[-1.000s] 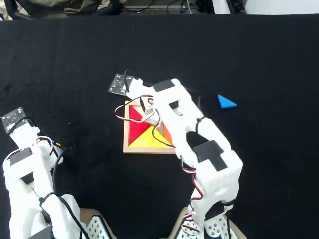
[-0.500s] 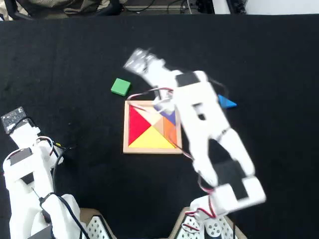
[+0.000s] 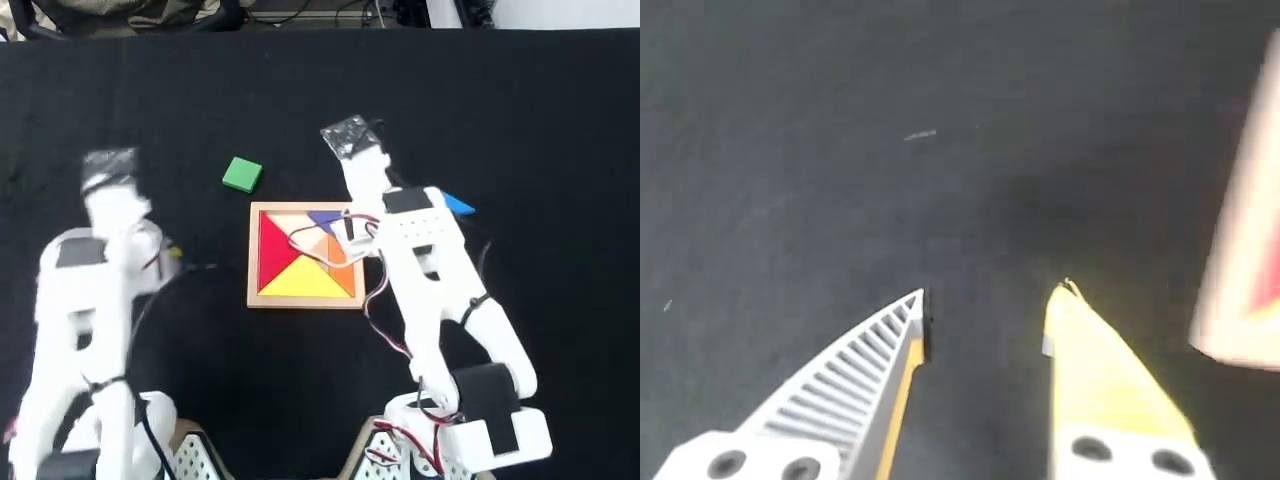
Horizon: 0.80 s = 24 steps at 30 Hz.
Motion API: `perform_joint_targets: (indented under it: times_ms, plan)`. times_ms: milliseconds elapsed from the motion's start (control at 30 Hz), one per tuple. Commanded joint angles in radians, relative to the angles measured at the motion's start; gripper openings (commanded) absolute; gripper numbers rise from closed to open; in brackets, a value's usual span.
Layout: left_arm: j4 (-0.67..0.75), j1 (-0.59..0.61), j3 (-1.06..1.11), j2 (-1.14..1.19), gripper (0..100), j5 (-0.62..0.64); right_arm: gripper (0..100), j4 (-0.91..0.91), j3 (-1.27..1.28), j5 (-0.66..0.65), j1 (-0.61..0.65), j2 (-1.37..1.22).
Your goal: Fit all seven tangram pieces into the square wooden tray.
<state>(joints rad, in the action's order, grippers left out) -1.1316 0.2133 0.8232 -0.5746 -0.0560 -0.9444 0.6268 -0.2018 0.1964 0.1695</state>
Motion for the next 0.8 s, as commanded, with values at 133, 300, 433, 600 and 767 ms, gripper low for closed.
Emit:
perform_joint_targets:
  times_ms: [133,300,433,600,767]
  plan:
    - [-0.178,-0.180,-0.644,0.427,31,-0.040,1.1,0.245,0.117,0.035,-0.169,0.044]
    - [-0.178,-0.225,-0.977,0.786,31,-0.043,1.1,0.327,0.159,0.035,-0.195,0.042]
    - [-0.183,-0.251,-1.271,1.057,31,-0.043,1.1,0.381,0.191,0.034,-0.195,0.042]
    - [-0.190,-0.251,-1.610,1.355,31,-0.069,1.1,0.384,0.191,0.029,-0.198,0.042]
    - [-0.304,-0.243,-1.929,1.574,31,-0.157,1.1,0.399,0.191,0.029,-0.198,0.042]
